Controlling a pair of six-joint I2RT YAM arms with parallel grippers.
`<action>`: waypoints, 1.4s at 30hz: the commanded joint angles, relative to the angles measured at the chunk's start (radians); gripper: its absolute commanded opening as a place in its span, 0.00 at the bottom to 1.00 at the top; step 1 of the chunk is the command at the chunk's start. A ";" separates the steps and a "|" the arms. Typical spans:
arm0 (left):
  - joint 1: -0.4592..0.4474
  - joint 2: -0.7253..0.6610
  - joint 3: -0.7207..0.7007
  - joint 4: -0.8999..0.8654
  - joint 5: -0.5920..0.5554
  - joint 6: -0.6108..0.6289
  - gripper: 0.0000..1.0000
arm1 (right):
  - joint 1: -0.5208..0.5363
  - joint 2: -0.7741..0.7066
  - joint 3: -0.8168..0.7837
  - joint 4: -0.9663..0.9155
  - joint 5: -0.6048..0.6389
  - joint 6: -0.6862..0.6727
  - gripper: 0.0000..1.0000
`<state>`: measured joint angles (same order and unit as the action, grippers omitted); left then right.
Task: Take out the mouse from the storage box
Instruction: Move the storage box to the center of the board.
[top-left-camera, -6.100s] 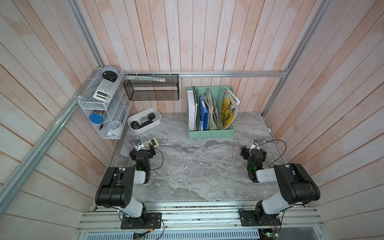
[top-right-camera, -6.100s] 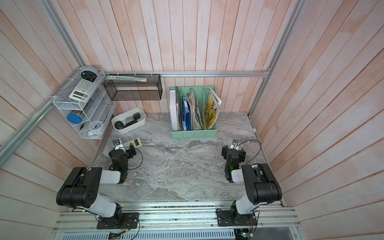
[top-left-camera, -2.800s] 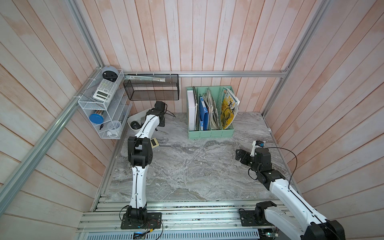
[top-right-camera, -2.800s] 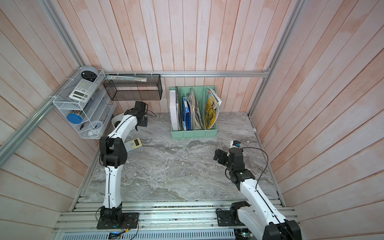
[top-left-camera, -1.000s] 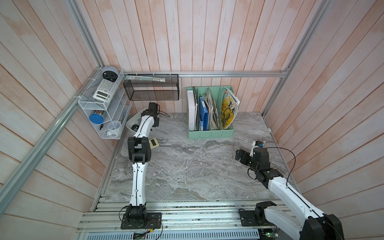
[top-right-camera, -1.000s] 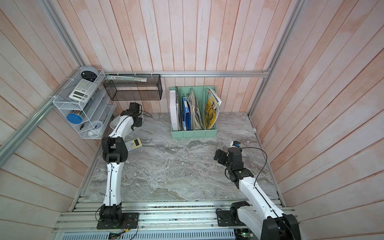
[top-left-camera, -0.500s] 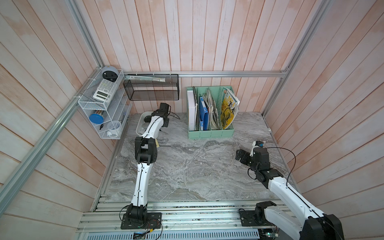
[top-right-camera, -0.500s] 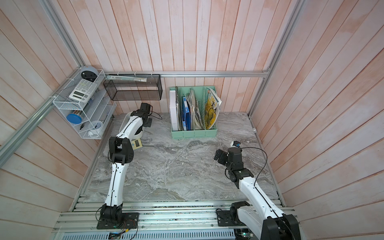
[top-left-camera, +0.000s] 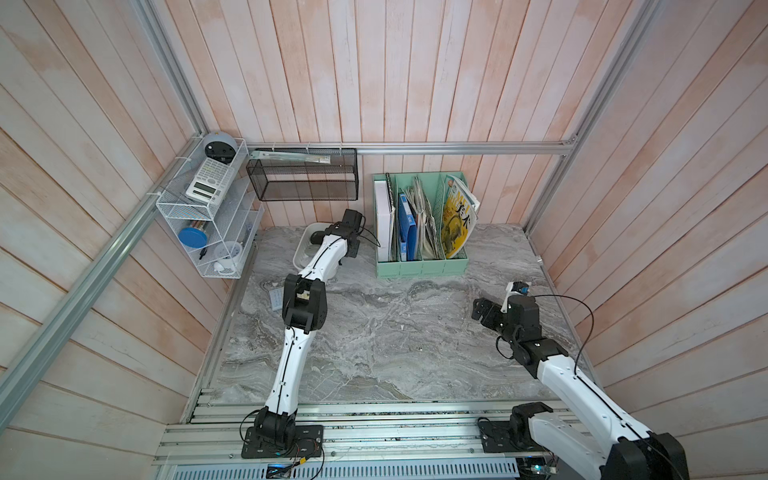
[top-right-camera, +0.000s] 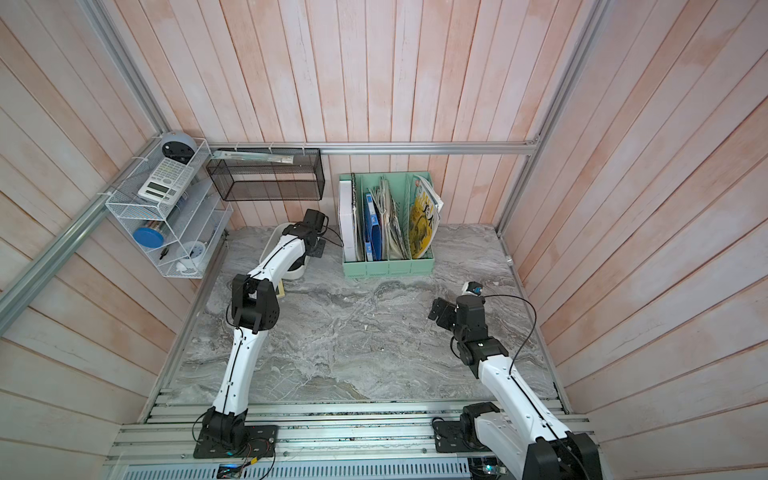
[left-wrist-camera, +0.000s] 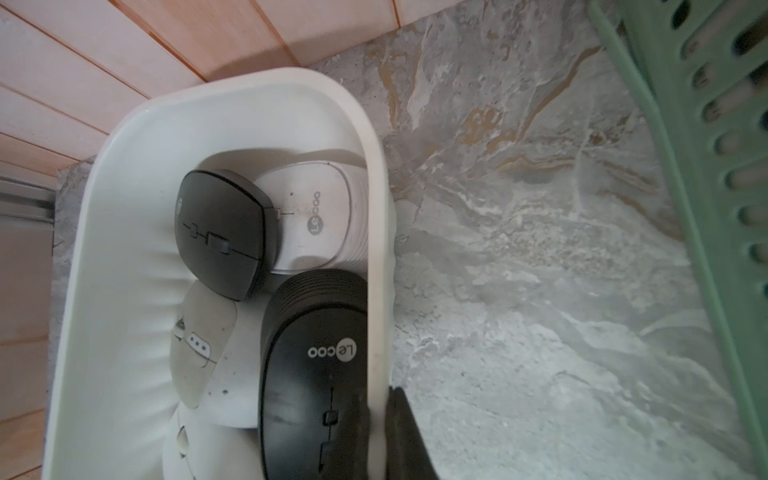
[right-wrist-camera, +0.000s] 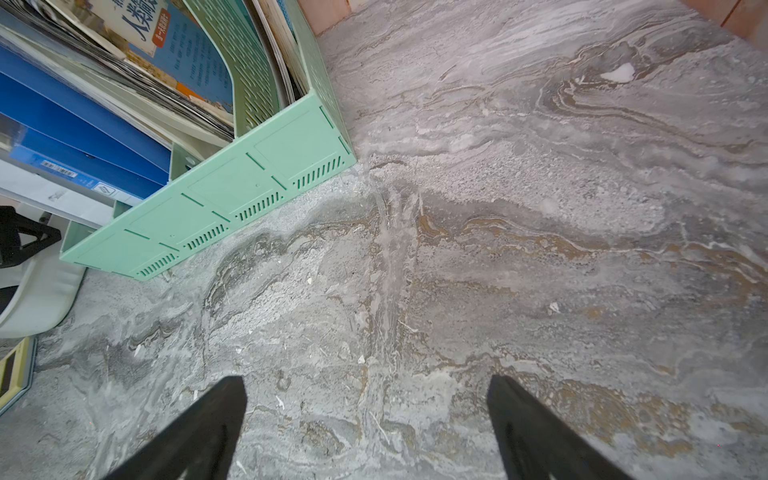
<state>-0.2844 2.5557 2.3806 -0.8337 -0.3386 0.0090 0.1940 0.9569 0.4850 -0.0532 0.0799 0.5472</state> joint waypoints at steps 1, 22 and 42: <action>-0.008 -0.075 -0.133 0.023 0.061 -0.103 0.00 | 0.006 -0.012 -0.008 -0.013 0.018 0.005 0.98; -0.192 -0.488 -0.831 0.340 0.091 -0.366 0.00 | 0.006 -0.033 -0.005 -0.025 0.016 0.010 0.97; -0.486 -0.761 -1.227 0.426 -0.028 -0.644 0.00 | 0.005 -0.034 -0.009 -0.026 0.023 0.010 0.98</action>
<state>-0.7162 1.8214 1.1889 -0.4000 -0.3611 -0.5404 0.1940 0.9283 0.4850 -0.0650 0.0849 0.5503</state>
